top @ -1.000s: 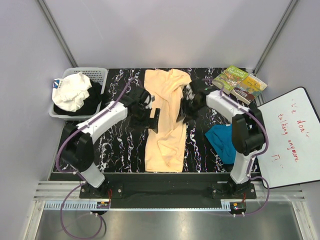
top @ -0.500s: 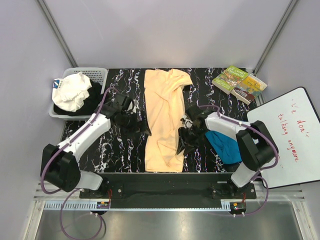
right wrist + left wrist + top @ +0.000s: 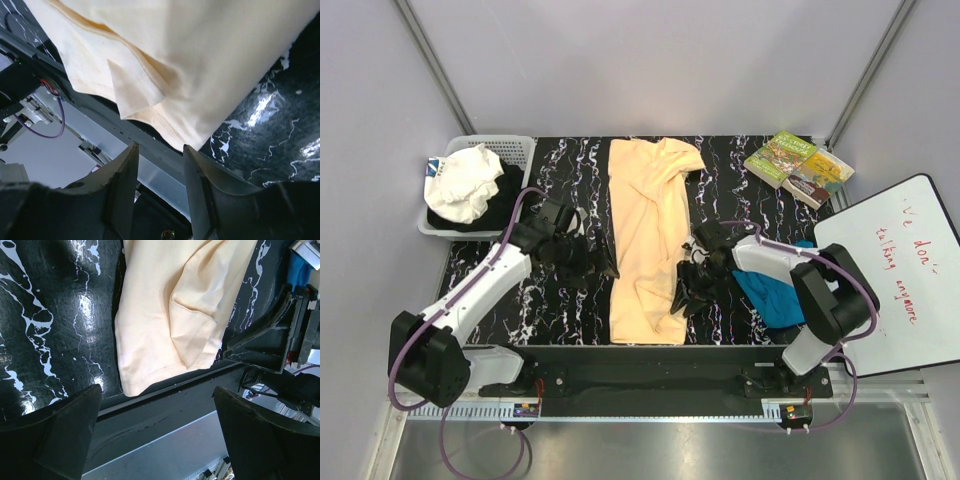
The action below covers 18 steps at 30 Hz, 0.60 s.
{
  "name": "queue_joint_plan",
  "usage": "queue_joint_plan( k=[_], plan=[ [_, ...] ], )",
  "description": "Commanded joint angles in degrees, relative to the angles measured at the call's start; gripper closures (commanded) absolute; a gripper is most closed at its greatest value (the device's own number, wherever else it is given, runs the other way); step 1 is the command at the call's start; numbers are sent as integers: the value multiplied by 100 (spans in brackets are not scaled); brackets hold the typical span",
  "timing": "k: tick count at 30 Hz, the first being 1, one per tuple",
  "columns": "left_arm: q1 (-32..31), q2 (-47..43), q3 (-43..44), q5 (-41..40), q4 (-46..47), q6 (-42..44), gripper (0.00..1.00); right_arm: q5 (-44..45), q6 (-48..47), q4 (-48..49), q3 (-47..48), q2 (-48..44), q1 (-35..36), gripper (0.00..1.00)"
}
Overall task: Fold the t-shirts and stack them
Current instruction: Rotate the tshirt 90 degrees
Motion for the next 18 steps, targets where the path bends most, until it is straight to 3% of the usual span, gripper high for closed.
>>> queue_joint_plan(
  k=[1, 13, 18],
  plan=[
    [17, -166, -71, 97, 152, -111, 1, -62, 133, 503, 179, 226, 44, 52],
    [17, -78, -27, 89, 108, -67, 1, -36, 28, 741, 768, 1061, 80, 54],
    [17, 1, -44, 80, 82, -41, 1, -168, 10, 732, 988, 1264, 115, 61]
  ],
)
